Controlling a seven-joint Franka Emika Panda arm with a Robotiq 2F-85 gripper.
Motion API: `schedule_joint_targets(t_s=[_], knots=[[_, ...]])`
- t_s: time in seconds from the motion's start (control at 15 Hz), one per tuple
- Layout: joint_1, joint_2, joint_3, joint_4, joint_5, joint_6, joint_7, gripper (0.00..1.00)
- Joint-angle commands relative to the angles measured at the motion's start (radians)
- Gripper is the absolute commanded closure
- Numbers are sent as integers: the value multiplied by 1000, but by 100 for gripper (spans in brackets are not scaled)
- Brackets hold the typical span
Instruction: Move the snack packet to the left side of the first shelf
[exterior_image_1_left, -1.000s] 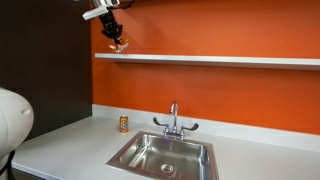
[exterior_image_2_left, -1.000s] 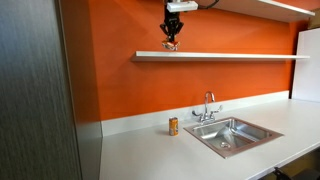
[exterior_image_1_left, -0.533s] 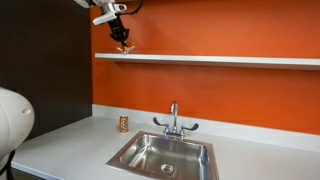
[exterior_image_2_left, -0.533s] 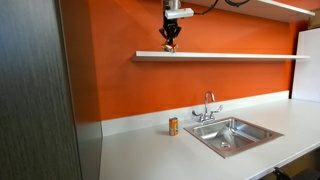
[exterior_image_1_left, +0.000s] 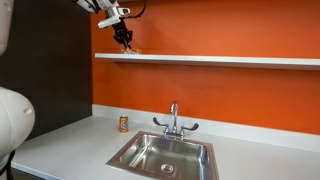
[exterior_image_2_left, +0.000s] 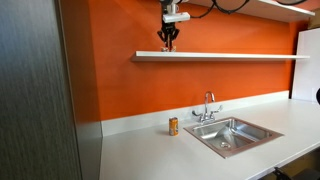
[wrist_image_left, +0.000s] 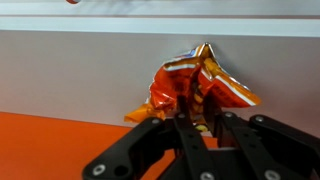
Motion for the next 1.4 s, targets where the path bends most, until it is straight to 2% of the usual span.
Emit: schedule_joint_targets(t_s=[0.0, 0.27, 0.4, 0.87, 1.33], knots=[[8, 42, -4, 80, -21, -60, -9, 42], [13, 35, -3, 85, -32, -78, 1, 12], [14, 25, -3, 78, -33, -83, 3, 0], [7, -40, 0, -2, -14, -70, 9, 0], [11, -244, 8, -249, 0, -41, 44, 0]])
